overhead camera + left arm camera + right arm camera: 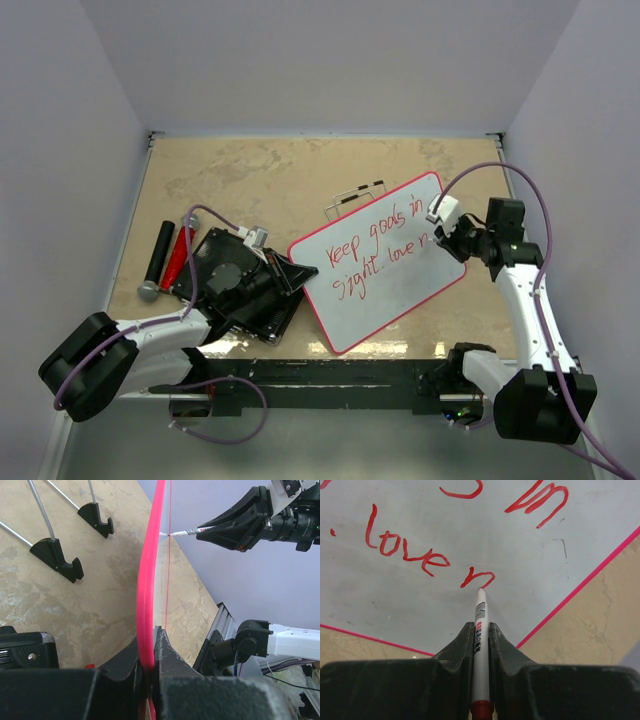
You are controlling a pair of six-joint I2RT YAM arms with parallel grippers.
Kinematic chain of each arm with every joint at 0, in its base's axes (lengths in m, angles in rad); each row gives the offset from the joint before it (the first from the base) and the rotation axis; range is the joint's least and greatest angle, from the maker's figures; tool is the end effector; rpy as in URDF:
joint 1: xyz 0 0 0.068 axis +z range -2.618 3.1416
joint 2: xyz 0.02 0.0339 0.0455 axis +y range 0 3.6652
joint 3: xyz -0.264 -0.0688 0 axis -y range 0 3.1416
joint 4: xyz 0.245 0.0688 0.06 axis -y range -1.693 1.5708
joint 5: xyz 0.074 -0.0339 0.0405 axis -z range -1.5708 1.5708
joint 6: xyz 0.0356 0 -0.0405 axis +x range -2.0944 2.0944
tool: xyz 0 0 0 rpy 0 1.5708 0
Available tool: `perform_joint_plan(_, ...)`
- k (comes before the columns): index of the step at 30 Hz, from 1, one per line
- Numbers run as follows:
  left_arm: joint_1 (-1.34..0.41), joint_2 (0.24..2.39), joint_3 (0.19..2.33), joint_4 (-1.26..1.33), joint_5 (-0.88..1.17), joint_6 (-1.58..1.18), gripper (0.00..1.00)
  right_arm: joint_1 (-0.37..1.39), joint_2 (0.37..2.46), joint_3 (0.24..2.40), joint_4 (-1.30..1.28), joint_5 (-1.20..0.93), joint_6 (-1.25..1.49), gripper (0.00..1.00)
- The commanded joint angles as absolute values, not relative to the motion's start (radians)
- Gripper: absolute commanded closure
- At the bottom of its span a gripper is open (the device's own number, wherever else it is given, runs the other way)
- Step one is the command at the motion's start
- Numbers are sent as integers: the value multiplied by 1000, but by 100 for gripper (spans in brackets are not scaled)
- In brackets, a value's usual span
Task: Write a sentence on the whiteboard
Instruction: Pick up the sentence from the whiteboard.
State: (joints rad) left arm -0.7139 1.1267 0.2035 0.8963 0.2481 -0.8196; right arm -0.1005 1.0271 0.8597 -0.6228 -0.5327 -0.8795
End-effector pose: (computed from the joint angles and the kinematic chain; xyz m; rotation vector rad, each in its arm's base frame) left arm 0.1535 -0.1446 0.1898 0.1209 1.7774 -1.3532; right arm 0.2094 -0.0029 0.2834 -1.0723 1.9569 0.1045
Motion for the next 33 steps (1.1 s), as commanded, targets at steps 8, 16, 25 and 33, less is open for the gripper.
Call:
perform_joint_plan(8, -723, 1161, 192, 750, 310, -689, 100, -103, 1022, 876, -641, -522, -899, 100)
perform_joint_plan(16, -724, 1150, 193, 741, 308, -689, 100, -103, 1026, 907, -539, -508, -813, 100)
perform_joint_plan(25, -724, 1146, 187, 738, 307, -689, 100, -103, 1019, 868, -480, -451, -770, 100)
perform_joint_plan(33, -723, 1147, 184, 742, 307, -687, 100, -103, 1014, 862, -596, -457, -860, 100)
